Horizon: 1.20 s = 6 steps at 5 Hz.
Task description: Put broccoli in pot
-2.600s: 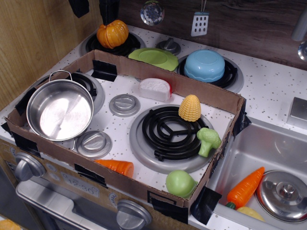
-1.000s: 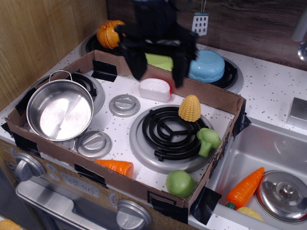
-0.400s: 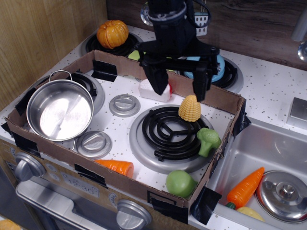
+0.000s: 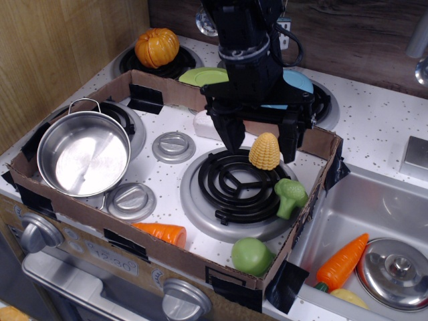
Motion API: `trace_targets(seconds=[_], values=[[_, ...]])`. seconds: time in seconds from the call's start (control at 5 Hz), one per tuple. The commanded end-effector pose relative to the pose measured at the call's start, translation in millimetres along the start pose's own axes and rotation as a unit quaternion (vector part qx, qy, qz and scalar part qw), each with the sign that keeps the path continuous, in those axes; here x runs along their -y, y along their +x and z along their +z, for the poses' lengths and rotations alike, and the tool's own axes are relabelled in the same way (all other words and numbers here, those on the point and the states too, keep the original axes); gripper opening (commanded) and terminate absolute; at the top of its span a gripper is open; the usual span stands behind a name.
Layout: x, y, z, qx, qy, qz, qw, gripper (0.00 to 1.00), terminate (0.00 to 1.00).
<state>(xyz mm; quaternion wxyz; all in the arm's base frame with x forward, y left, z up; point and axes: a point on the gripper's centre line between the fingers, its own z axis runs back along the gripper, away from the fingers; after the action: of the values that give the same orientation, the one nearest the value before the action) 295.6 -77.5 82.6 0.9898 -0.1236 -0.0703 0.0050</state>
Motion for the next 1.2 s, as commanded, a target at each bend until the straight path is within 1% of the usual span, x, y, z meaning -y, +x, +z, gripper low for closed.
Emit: trace_targets(seconds=[0.0,0.2,0.4,0.6,0.8,1.0], values=[[7.9,1.3,-5.1,0.014,-0.037,0.001,0.9992,1.0,0.0],[6.7,3.0,-14.6,0.005,-0.06,-0.004,0.9982,1.0,0.0],[6.0,3.6,-25.3,-0.002,-0.098,-0.006,0.9951,1.0,0.0],[5.0,4.6,-29.2,0.0,-0.121,-0.018,0.9925,1.0,0.0],[3.9,6.1,-31.3,0.002,-0.124,-0.021,0.9921,1.0,0.0],[5.7,5.2,-34.9,0.01,-0.117,-0.018,0.9929,1.0,0.0]])
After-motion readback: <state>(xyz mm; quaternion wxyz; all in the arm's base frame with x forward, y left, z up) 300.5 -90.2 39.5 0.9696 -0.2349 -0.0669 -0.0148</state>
